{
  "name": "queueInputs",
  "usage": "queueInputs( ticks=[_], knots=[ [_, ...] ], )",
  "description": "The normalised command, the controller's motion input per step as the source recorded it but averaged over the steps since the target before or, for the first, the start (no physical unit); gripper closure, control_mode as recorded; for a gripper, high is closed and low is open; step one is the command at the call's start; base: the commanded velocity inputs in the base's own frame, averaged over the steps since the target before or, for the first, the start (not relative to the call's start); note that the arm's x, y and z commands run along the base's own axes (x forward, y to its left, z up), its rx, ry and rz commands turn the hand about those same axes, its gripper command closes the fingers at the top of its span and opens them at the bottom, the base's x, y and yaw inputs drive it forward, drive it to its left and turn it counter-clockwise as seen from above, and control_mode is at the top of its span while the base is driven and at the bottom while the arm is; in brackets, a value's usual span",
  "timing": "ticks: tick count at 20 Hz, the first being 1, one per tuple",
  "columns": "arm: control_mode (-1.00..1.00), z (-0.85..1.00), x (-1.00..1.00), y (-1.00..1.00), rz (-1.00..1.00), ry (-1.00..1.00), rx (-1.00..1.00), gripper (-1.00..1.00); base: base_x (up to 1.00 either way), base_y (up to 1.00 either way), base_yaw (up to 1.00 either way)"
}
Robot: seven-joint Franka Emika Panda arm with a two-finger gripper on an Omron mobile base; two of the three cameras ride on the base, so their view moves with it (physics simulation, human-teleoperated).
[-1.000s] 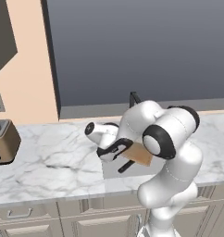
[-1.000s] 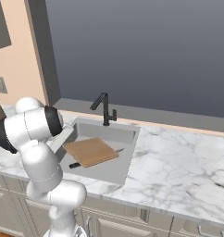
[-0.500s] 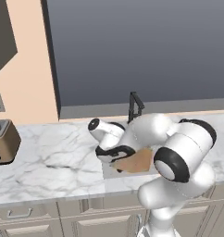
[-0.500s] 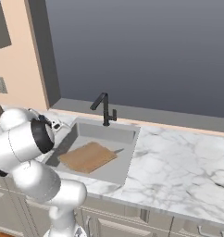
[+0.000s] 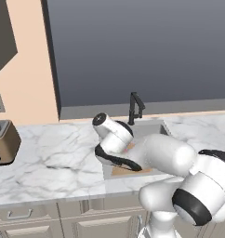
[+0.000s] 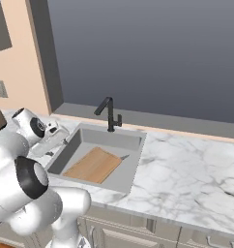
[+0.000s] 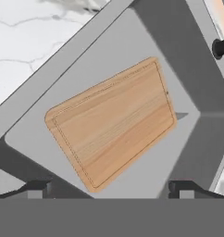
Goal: Move the cutting board and knife to the sink. Then move spray from the cabinet to the counter.
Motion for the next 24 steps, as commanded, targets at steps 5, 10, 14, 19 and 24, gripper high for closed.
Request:
queueInputs(
  ticks=[5,10,14,19,24],
  knots=[
    [-1.00,0.88,-0.51,0.24,-0.02,-0.17,0.04,-1.00,0.00,0.00,0.00],
    [-1.00,0.78,-0.61,0.23,-0.03,-0.18,0.00,-1.00,0.00,0.00,0.00],
    [-1.00,0.48,-0.71,0.00,-0.04,-0.14,0.00,-1.00,0.00,0.00,0.00],
    [-1.00,0.16,-0.47,0.00,-0.01,-0.09,0.00,-1.00,0.00,0.00,0.00],
    [-1.00,0.00,-0.01,0.00,0.00,0.00,0.00,-1.00,0.00,0.00,0.00]
  ],
)
